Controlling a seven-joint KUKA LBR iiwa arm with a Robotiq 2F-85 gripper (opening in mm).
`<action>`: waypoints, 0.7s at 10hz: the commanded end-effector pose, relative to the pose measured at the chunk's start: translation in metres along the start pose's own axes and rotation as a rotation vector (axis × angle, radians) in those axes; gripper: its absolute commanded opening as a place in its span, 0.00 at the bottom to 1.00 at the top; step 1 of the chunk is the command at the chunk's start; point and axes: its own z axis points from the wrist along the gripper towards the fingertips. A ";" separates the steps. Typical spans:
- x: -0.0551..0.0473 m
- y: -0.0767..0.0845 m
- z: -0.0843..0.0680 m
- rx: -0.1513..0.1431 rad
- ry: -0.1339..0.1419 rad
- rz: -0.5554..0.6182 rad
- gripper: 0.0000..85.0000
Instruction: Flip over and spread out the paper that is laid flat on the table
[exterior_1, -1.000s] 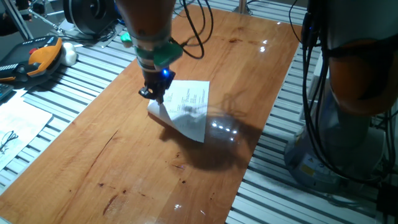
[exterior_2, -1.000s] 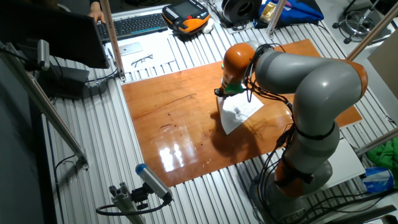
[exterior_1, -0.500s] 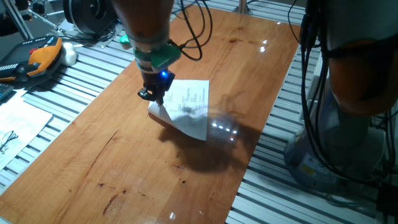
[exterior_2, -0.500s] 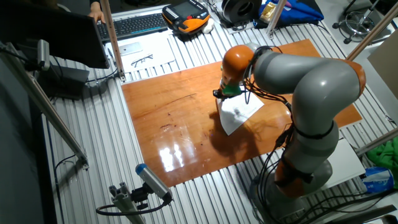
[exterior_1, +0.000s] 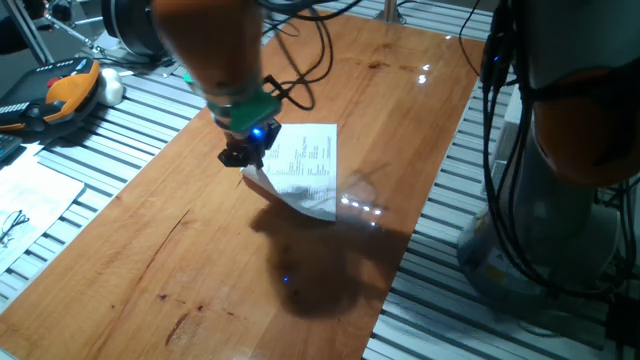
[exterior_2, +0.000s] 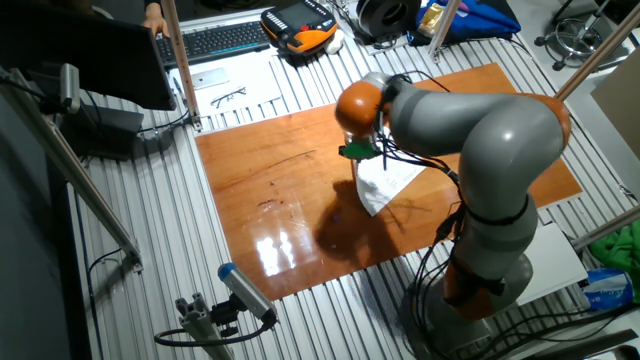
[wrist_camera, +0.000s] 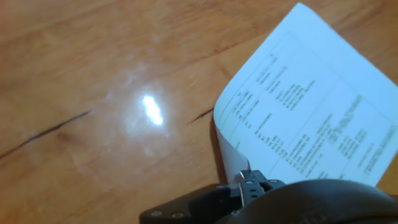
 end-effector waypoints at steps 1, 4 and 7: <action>-0.002 -0.001 0.001 -0.110 0.047 0.008 0.00; 0.010 0.007 0.012 -0.249 0.097 0.051 0.00; 0.013 0.009 0.014 -0.249 0.107 -0.005 0.00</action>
